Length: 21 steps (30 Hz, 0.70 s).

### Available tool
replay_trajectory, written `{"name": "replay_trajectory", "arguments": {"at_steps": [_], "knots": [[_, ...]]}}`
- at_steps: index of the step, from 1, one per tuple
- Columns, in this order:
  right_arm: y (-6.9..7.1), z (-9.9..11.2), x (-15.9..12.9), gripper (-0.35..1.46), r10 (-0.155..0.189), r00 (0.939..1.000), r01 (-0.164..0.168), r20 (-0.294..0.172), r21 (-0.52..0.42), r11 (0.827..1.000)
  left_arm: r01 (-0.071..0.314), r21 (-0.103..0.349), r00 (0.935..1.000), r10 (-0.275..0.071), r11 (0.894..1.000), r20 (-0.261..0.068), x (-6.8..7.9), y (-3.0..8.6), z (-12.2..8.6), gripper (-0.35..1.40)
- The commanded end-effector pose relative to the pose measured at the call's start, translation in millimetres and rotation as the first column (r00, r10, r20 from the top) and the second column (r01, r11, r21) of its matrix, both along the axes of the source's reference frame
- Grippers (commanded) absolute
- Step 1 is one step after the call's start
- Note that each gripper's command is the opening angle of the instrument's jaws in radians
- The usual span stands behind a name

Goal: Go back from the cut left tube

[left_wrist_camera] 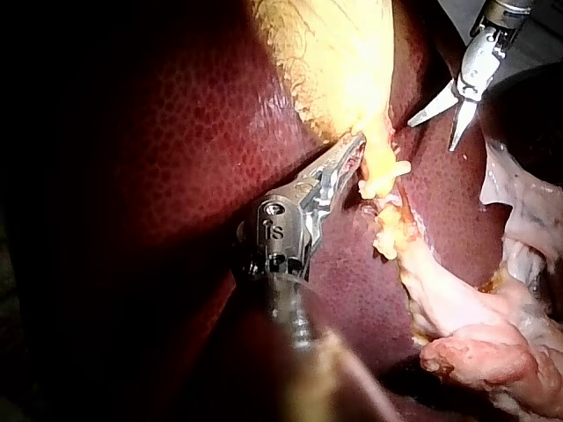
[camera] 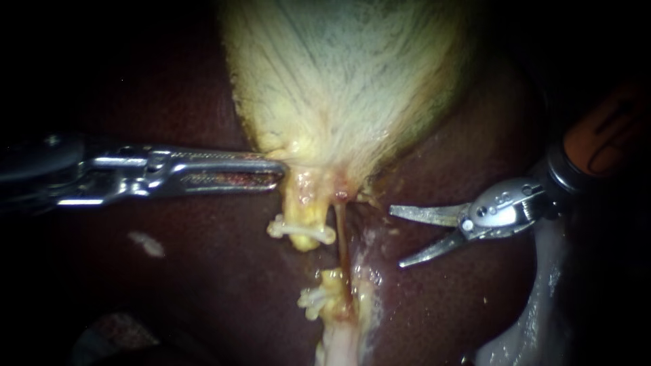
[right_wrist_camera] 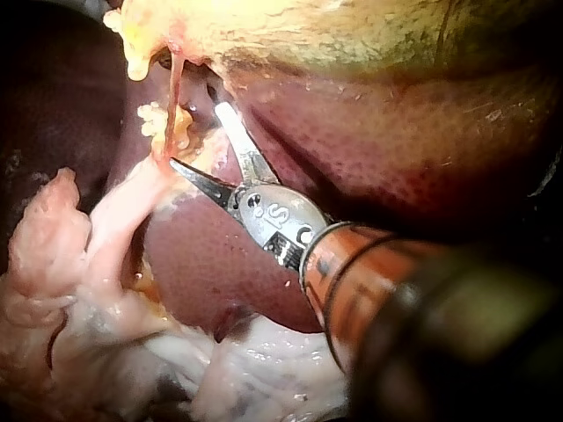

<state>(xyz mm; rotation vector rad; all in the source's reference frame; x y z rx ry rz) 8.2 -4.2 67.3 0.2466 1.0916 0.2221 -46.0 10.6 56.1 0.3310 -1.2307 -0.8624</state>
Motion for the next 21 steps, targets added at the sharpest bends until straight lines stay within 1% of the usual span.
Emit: {"name": "replay_trajectory", "arguments": {"at_steps": [1,4,8,10,13,16,21], "knots": [[-0.1,0.1,0.0,1.43,-0.002,1.0,0.002,0.0,-0.004,1.0,0.001,-0.002,1.0,-0.001,1.0,-0.002,-0.2,-0.1,0.2,-0.35],[-0.1,0.1,0.0,1.43,-0.002,1.0,0.002,0.0,-0.004,1.0,0.0,-0.005,1.0,0.0,1.0,-0.002,-1.1,-0.3,0.9,-0.35],[-0.2,0.1,0.0,1.43,-0.002,1.0,0.002,0.0,-0.005,1.0,-0.002,-0.005,1.0,0.002,1.0,0.001,-2.9,0.4,2.2,-0.35],[-0.2,0.1,0.0,1.43,-0.002,1.0,0.002,0.0,-0.005,1.0,-0.004,-0.008,1.0,0.004,1.0,0.002,-3.6,0.2,2.8,-0.35],[-0.2,0.1,0.0,1.43,-0.002,1.0,0.002,-0.001,-0.005,1.0,-0.016,-0.009,0.9999,0.016,1.0,-0.001,-4.6,-0.4,3.4,-0.35],[-0.2,0.1,-0.1,1.43,-0.002,1.0,0.002,-0.001,-0.005,1.0,-0.018,-0.009,0.9998,0.018,1.0,-0.003,-5.0,-0.6,3.4,-0.35],[-0.2,0.1,-0.1,1.43,-0.002,1.0,0.002,-0.001,-0.005,1.0,-0.023,-0.009,0.9997,0.023,1.0,0.0,-5.2,-1.0,3.1,-0.35]]}}
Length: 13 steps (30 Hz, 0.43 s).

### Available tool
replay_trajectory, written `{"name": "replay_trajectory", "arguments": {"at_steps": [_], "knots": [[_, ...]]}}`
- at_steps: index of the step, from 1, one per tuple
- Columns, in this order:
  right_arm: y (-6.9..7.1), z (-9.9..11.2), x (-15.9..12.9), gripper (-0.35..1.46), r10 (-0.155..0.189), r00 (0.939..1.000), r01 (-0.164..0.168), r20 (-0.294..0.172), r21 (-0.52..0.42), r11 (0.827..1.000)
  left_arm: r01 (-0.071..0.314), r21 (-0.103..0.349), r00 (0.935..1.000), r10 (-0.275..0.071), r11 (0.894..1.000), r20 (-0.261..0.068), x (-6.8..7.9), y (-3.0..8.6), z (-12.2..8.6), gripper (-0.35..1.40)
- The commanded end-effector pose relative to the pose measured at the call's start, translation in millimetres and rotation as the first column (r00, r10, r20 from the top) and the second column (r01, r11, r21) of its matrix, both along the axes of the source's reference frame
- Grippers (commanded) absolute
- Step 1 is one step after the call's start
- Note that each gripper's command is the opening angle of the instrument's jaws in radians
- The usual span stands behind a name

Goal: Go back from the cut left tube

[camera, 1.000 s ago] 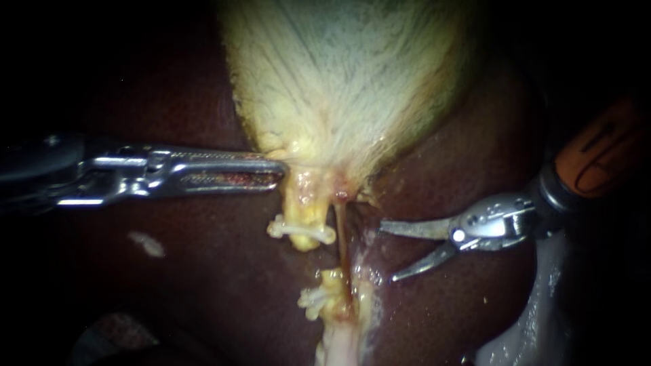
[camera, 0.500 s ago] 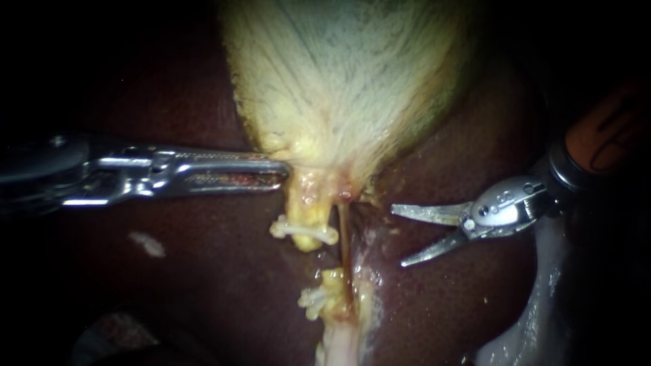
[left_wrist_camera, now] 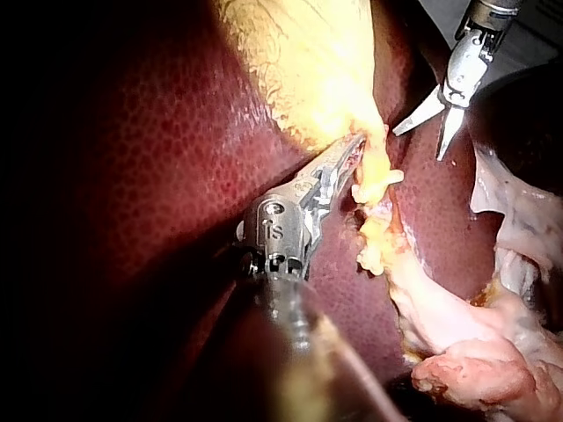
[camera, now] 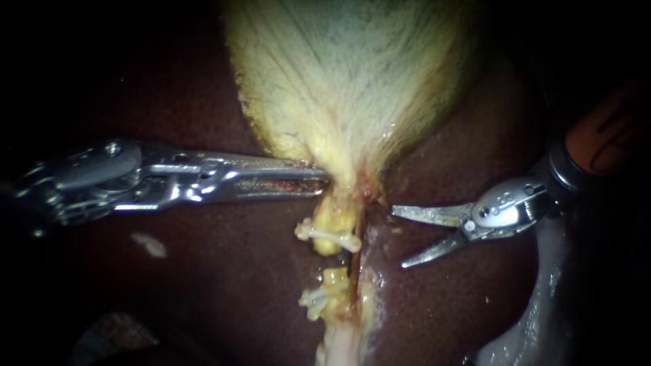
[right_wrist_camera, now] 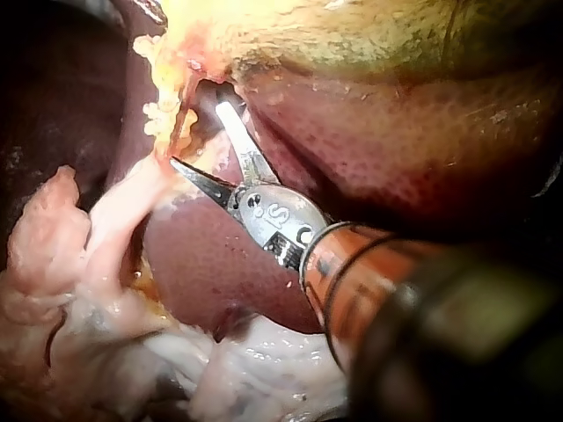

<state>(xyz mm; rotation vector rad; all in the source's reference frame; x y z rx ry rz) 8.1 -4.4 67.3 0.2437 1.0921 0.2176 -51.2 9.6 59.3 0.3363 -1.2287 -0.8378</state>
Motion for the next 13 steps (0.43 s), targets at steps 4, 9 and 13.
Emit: {"name": "replay_trajectory", "arguments": {"at_steps": [4,9,13], "knots": [[0.0,0.0,-0.1,1.43,0.0,1.0,0.0,0.0,0.0,1.0,-0.003,-0.001,1.0,0.003,1.0,0.002,-0.1,-0.1,-0.2,-0.35],[0.0,0.0,-0.1,1.43,0.0,1.0,0.0,0.0,0.0,1.0,-0.003,-0.001,1.0,0.003,1.0,0.002,-0.1,-0.2,-0.2,-0.35],[0.0,0.0,-0.2,1.43,0.0,1.0,0.0,0.0,0.0,1.0,-0.003,-0.001,1.0,0.003,1.0,0.002,-0.1,-0.1,-0.1,-0.35]]}}
